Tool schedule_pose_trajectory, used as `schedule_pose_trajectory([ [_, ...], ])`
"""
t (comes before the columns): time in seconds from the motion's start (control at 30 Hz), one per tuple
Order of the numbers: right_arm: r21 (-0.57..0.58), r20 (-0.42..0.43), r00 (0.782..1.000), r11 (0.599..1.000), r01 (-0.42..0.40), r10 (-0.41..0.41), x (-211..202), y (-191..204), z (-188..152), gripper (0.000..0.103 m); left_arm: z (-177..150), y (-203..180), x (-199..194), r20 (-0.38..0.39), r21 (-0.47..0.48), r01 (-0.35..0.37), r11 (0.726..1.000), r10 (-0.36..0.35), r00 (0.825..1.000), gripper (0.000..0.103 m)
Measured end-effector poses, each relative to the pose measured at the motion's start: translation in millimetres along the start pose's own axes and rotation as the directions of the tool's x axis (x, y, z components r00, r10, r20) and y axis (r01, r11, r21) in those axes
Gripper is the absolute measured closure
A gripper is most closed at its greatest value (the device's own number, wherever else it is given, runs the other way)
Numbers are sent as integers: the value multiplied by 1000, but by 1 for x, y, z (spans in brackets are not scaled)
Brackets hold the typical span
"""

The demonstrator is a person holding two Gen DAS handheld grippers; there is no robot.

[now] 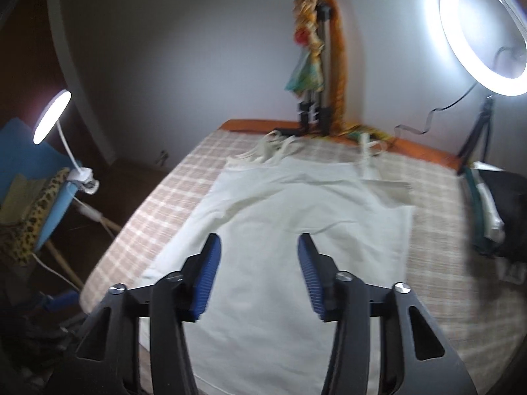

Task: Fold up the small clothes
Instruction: 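Move both grippers down to the side edges of the white tank top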

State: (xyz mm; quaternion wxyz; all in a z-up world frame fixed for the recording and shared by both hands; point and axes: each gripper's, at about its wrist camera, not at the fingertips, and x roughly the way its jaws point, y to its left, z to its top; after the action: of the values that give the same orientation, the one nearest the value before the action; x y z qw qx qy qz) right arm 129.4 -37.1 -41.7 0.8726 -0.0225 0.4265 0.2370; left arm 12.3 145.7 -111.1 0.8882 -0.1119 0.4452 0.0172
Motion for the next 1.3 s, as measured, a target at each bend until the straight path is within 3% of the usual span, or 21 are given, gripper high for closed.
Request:
schedule_pose_trajectory([
  [0.13,-15,-52,997,999,-52,51,37,18,21,61,-2,5,18,-56,-39,52,998,-54,997,57],
  [0.5,43,-200,972,992,-120,126,143,29,57,61,-6,21,56,-132,-88,25,996,-37,991,65],
  [0.67,68,-220,965,989,-133,145,180,37,75,61,-4,26,60,-134,-122,40,992,-56,989,67],
  [0.9,31,-266,959,996,-89,94,228,54,97,61,2,22,69,-137,-122,59,991,-76,988,69],
  [1.0,-11,-295,955,999,-38,33,247,59,101,61,4,23,71,-132,-124,65,990,-81,988,73],
  [1.3,-81,-331,939,994,72,-95,284,61,102,61,5,29,73,-120,-156,97,983,-116,986,95],
])
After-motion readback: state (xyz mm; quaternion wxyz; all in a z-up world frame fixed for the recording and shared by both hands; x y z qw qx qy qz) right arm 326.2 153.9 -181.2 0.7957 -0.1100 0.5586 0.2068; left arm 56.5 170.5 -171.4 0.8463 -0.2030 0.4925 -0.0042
